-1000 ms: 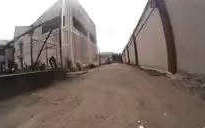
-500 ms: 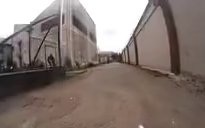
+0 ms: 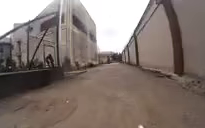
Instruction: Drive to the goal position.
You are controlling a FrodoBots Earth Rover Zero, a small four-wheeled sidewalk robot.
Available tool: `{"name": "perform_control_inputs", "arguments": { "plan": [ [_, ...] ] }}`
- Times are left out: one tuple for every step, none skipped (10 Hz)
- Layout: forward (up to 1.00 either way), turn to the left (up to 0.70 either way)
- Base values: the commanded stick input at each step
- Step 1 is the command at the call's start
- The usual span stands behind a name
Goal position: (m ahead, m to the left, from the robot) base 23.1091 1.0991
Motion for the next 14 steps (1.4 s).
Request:
{"name": "perform_control_inputs", "arguments": {
  "plan": [
    [0.3, 0.0],
    [0.3, 0.0],
    [0.3, 0.0],
    [0.3, 0.0],
    [0.3, 0.0],
    [0.3, 0.0],
    [0.3, 0.0],
    [0.3, 0.0],
    [0.3, 0.0],
    [0.3, 0.0],
    [0.3, 0.0],
    [0.3, 0.0],
    [0.3, 0.0],
    [0.3, 0.0]
  ]
}}
